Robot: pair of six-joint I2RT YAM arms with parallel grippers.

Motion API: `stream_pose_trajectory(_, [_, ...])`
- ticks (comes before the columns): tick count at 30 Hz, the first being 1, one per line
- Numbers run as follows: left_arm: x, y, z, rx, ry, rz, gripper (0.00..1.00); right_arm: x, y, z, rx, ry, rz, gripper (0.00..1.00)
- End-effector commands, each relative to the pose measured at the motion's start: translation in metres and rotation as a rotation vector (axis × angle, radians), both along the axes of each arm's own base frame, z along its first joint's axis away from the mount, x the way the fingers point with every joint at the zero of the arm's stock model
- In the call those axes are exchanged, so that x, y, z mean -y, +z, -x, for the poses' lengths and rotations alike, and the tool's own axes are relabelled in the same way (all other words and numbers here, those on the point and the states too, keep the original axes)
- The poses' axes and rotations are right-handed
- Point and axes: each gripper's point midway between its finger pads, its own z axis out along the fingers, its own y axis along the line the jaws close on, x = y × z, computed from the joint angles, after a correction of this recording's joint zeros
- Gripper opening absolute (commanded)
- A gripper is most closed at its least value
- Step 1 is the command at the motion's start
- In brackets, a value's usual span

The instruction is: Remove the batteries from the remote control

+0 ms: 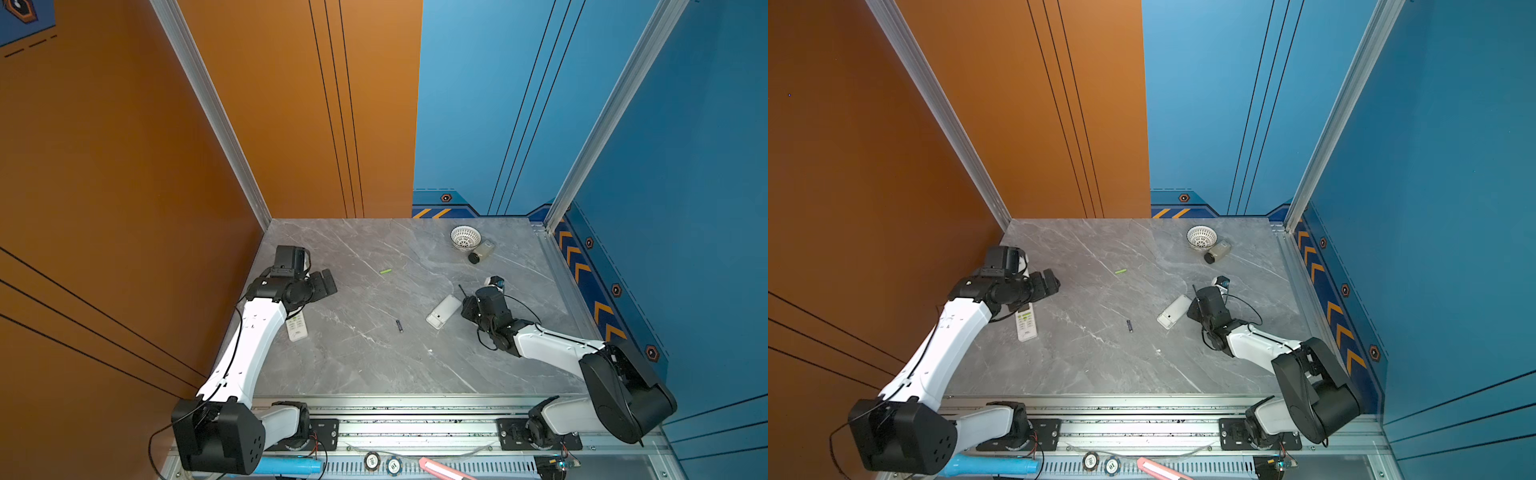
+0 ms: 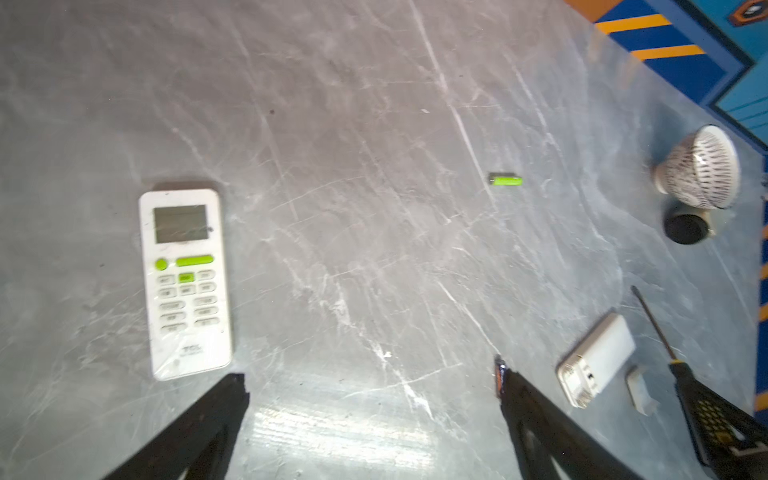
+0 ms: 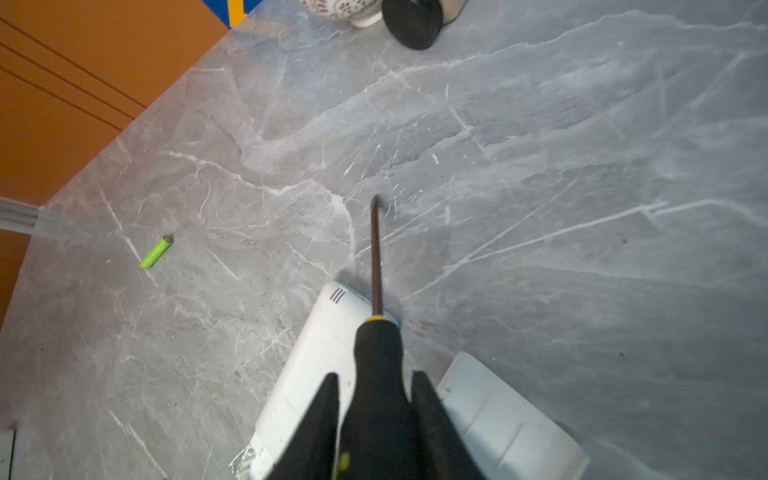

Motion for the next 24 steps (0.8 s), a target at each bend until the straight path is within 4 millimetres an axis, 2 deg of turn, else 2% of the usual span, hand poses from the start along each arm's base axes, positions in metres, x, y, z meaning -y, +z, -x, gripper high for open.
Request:
stream_pose_trajectory(1, [-0.028,-0.023,0.017,-0.092,0.099,-0.049,0.98,-0.007,0.014,-0.002,-0.008,0.026,-0.025,0.5])
stream_pose_trajectory(3, [-0.043,-0.03,0.017,-0.12,0.148,-0.044,0.98,-0.004,0.031,-0.002,0.011,0.03,0.004,0.61])
stream_pose_trajectory(5, [-0.055,-0.038,0.013,-0.139,0.179,-0.044,0.98,0.003,0.05,-0.002,0.043,0.026,0.036,0.67])
stream_pose_trajectory(9, [-0.082,-0.059,0.007,-0.213,0.218,-0.082,0.98,0.009,0.075,0.002,0.072,0.048,0.079,0.71])
stream_pose_trajectory(11, [-0.093,-0.065,0.003,-0.227,0.227,-0.089,0.98,0.01,0.078,0.005,0.071,0.056,0.075,0.73])
stream_pose_trajectory(15, [-0.103,-0.082,-0.003,-0.258,0.239,-0.027,0.98,-0.001,0.08,0.012,0.056,0.104,0.033,0.89])
stream_pose_trajectory(18, [-0.105,-0.096,-0.005,-0.283,0.239,0.004,0.98,-0.001,0.074,0.016,0.032,0.103,0.045,0.98])
stream_pose_trajectory(24, [-0.107,-0.115,-0.004,-0.32,0.248,0.028,0.98,0.005,0.064,0.018,-0.004,0.079,0.058,1.0])
